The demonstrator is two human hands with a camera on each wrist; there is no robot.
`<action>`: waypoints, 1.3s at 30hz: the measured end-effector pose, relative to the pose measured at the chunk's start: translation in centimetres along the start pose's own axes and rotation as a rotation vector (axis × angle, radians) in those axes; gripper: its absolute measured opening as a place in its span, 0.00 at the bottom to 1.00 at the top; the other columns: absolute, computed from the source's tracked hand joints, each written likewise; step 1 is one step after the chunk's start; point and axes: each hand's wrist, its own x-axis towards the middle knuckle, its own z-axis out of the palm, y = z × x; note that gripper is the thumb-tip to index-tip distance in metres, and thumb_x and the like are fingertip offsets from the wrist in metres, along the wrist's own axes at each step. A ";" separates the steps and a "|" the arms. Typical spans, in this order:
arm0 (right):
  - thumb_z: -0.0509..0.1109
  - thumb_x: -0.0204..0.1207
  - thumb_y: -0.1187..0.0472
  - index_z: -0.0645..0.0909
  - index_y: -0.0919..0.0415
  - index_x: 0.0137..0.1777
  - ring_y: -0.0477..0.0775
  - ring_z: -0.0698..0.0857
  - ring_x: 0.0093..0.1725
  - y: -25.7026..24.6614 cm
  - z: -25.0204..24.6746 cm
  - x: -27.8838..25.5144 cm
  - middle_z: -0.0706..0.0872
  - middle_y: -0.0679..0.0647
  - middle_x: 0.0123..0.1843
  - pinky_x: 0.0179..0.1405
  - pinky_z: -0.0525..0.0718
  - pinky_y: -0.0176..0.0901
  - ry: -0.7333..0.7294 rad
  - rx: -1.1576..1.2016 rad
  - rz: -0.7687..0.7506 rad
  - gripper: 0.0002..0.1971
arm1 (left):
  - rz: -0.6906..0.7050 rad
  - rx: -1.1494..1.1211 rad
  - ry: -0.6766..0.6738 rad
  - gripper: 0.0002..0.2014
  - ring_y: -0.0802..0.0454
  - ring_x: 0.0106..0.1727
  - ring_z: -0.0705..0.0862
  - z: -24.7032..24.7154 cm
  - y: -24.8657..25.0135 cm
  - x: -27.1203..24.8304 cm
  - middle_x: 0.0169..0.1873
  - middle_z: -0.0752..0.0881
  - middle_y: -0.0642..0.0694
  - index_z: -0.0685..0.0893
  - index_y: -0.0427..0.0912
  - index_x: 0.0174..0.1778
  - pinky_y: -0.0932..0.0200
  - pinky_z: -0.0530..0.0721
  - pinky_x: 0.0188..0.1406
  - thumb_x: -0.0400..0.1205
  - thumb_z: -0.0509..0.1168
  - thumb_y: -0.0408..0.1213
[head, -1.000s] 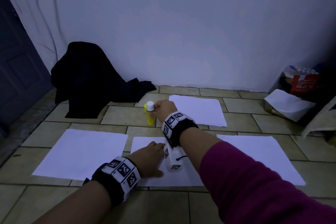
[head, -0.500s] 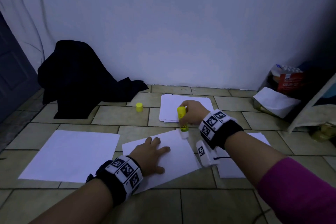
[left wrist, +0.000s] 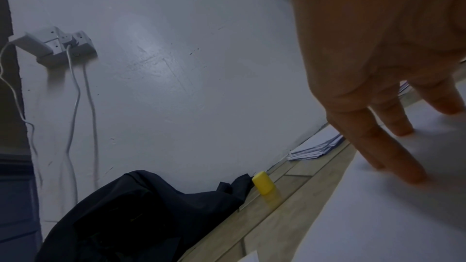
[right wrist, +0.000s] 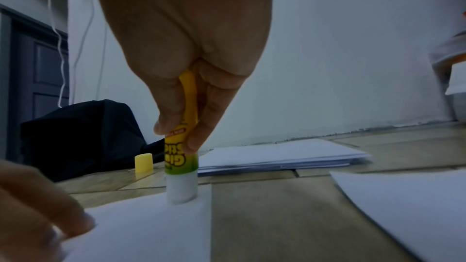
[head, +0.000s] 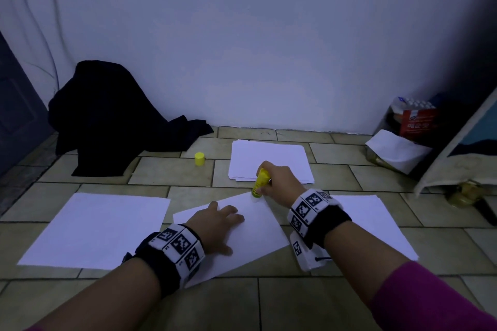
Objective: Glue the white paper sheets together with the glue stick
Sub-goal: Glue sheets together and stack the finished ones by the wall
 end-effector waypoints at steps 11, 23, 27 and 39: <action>0.78 0.68 0.64 0.75 0.51 0.47 0.53 0.81 0.48 1.7 -1.8 -6.0 0.84 0.54 0.48 0.46 0.84 0.46 -0.153 -0.114 -0.081 0.15 | 0.026 0.068 -0.005 0.32 0.40 0.76 0.62 -0.4 -0.5 -0.2 0.83 0.54 0.52 0.55 0.56 0.83 0.48 0.74 0.70 0.85 0.55 0.29; 0.81 0.66 0.66 0.80 0.64 0.47 0.56 0.87 0.39 1.8 -4.2 -5.1 0.87 0.59 0.42 0.41 0.87 0.48 0.097 0.124 -0.022 0.14 | -0.045 0.035 0.011 0.42 0.46 0.71 0.68 -1.2 -0.5 -1.0 0.72 0.66 0.45 0.64 0.51 0.79 0.50 0.77 0.65 0.72 0.73 0.59; 0.81 0.66 0.64 0.79 0.59 0.47 0.59 0.87 0.43 1.4 -3.0 -3.3 0.87 0.59 0.45 0.43 0.87 0.47 0.148 0.171 -0.005 0.14 | -0.015 -0.026 0.070 0.41 0.46 0.76 0.61 0.0 0.2 -1.0 0.78 0.59 0.45 0.64 0.43 0.76 0.48 0.75 0.69 0.73 0.70 0.62; 0.72 0.75 0.63 0.76 0.63 0.60 0.61 0.83 0.54 -2.1 1.2 1.3 0.83 0.63 0.57 0.45 0.78 0.42 0.095 0.155 0.000 0.16 | -0.106 -0.083 0.076 0.33 0.46 0.74 0.66 -0.3 -0.1 -0.7 0.74 0.66 0.44 0.66 0.45 0.77 0.47 0.76 0.67 0.80 0.65 0.56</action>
